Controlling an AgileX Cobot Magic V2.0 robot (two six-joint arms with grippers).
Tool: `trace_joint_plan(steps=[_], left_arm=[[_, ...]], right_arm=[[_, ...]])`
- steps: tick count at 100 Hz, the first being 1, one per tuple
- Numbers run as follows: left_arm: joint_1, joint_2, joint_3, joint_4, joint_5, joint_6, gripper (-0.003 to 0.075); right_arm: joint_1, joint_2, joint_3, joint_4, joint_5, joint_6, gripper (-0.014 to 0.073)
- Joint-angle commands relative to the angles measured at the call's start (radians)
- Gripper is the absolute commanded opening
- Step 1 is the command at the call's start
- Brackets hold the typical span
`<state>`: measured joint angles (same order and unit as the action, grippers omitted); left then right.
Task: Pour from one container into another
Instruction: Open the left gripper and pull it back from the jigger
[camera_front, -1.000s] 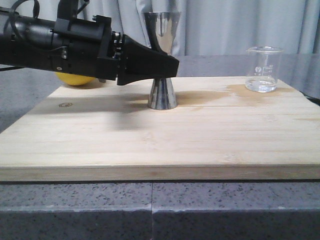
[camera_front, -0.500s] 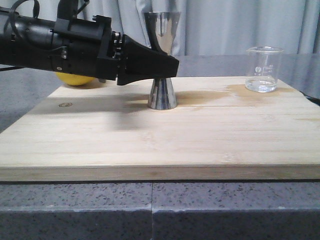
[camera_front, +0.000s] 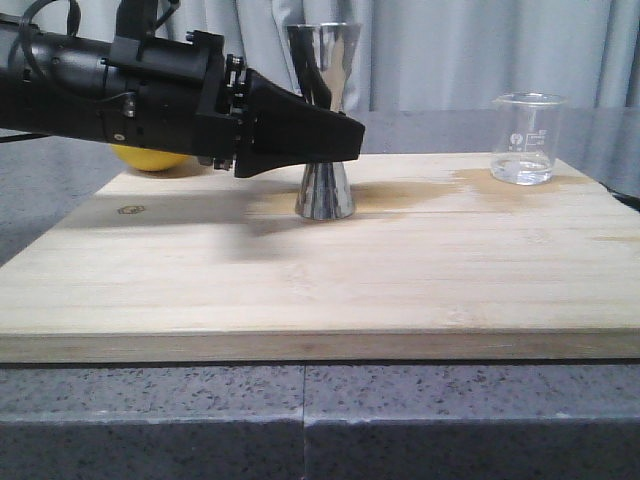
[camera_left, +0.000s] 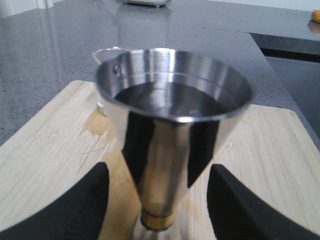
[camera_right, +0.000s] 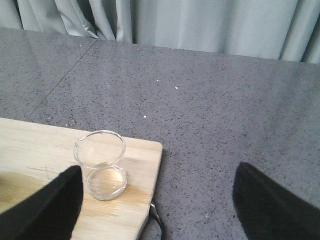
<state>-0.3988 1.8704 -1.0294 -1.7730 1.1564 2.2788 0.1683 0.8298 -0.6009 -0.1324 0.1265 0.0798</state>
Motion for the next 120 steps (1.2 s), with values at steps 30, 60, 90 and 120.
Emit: trace_joint_plan(steps=[30, 60, 90, 120], left_arm=[[-0.009, -0.184, -0.026, 0.156, -0.065, -0.228, 0.0413], [0.000, -0.293, -0.026, 0.350, -0.282, -0.442, 0.0413], [0.086, -0.387, -0.026, 0.495, -0.298, -0.680, 0.0417], [0.180, -0.567, -0.026, 0.854, -0.301, -1.076, 0.0433]], right_arm=[[-0.005, -0.012, -0.025, 0.001, -0.079, -0.006, 0.0553], [-0.005, -0.012, -0.025, 0.002, -0.079, -0.006, 0.0553], [-0.005, -0.012, -0.025, 0.014, -0.060, -0.006, 0.0553], [-0.005, -0.012, -0.027, 0.043, 0.028, -0.006, 0.0553]])
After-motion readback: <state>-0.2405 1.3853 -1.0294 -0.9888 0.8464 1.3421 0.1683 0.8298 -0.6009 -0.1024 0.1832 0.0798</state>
